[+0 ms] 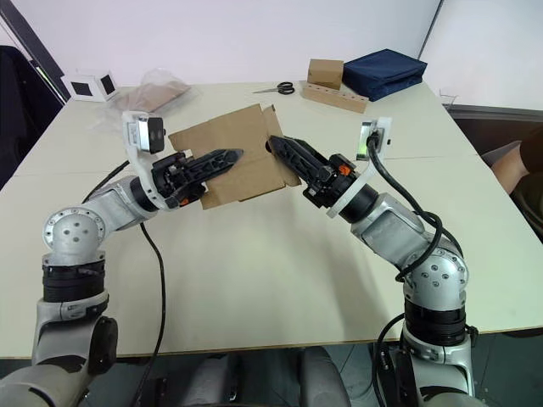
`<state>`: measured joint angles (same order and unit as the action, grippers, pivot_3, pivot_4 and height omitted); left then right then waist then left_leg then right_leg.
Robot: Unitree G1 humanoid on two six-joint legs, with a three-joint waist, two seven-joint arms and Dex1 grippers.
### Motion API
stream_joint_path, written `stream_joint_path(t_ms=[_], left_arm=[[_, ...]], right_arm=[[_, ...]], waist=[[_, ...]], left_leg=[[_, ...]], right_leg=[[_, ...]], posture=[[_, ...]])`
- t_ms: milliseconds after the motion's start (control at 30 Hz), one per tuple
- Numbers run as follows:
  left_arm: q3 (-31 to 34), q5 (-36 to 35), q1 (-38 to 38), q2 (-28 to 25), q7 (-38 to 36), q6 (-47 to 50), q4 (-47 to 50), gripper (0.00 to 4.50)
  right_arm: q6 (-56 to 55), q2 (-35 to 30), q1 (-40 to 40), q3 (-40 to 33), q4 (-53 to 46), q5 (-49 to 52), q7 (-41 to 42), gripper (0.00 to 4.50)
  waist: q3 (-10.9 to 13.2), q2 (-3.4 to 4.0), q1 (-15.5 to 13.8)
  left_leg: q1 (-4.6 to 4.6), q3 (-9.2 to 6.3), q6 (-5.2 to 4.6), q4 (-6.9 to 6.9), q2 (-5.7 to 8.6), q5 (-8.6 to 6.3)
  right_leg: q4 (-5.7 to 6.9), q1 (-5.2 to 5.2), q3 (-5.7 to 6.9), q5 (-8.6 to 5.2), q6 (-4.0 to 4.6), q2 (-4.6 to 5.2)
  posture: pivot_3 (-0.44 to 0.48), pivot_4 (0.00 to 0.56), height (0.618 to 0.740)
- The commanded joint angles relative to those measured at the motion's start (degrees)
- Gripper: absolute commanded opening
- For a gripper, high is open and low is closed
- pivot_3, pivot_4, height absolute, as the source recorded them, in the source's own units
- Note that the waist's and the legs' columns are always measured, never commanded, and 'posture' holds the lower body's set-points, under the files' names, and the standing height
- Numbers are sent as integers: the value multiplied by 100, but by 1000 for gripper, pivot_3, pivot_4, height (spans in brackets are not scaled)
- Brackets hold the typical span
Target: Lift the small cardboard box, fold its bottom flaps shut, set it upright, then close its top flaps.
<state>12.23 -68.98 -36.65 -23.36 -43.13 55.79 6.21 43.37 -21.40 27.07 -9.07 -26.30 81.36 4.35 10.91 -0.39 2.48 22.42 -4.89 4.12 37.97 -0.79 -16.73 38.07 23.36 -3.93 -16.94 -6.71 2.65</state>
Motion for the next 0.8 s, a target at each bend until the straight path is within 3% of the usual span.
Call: stream_joint_path(t_ms=[33,800], left_arm=[[64,-113,-24,28,64,-60,248,0],[141,-263,-135,393,646,-101,242,0]], right_arm=[[-71,72,109,78,-313,169,-28,1618],[-152,508,264,633,-334,-115,-246,1618]], waist=[[0,0,0],[0,0,1]], left_leg=[[0,0,0,0,0,0],[0,-1,0,-1,0,0]], right_leg=[[0,0,0,0,0,0],[0,1,0,0,0,0]], posture=[[0,150,740],[0,150,740]])
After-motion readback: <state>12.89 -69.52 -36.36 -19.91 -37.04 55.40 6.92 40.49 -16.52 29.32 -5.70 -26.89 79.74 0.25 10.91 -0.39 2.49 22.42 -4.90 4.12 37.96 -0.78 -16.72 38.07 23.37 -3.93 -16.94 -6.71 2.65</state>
